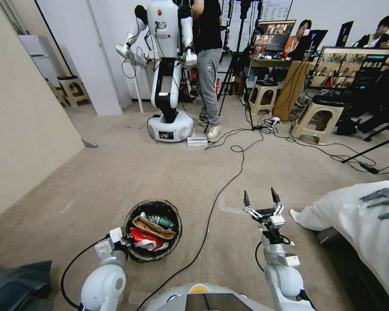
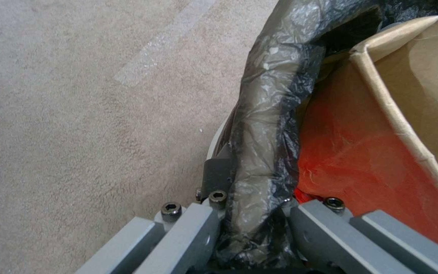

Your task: Pick up the trash bin, then pick up the garbage from the floor and place it into the trash bin.

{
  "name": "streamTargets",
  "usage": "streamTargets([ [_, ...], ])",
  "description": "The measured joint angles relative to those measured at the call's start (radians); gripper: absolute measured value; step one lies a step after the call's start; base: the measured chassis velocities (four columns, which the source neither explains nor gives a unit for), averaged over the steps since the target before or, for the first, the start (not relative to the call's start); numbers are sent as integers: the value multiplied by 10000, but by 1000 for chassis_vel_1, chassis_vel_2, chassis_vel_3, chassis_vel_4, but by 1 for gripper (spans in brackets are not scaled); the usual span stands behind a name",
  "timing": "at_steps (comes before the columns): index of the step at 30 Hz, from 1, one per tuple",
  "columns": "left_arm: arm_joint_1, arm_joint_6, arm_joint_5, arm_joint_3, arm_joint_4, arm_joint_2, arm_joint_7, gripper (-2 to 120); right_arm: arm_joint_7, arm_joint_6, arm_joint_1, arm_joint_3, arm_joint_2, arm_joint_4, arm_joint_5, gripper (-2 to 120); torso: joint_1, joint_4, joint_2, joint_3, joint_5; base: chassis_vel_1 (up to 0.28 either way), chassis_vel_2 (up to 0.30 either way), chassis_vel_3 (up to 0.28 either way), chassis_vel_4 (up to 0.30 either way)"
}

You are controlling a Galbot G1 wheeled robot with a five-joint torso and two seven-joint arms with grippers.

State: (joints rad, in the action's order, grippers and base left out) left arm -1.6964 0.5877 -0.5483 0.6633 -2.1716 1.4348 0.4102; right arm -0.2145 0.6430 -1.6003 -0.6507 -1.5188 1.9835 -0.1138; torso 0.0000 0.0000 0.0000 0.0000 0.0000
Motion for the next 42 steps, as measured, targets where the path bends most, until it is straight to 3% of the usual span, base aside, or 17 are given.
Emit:
streamTargets([
  [13,4,-123,9,-104,226,16,-96,1,-46,75,-37,-22,-12,-38,-3,100,0,3,1,-1,5,0,0,0,0],
  [28,66,-308,-1,-142,175,-76,-299,53,-144,123,-21,-10,-24,-136,-1,100,0,-1,0,0,-3,0,0,0,0],
  [33,72,-752,314,-149,186,-82,-554,70,-148,123,-27,-11,-18,-172,-1,100,0,-1,0,0,1,0,0,0,0],
  [36,147,-1194,467,-186,199,-91,-596,86,-170,124,-20,7,-25,-188,0,100,0,0,0,0,0,0,0,0,0],
  [42,173,-1356,545,-199,-1,-131,-614,99,-181,125,-22,26,-31,-204,1,100,0,0,0,0,0,0,0,0,0],
])
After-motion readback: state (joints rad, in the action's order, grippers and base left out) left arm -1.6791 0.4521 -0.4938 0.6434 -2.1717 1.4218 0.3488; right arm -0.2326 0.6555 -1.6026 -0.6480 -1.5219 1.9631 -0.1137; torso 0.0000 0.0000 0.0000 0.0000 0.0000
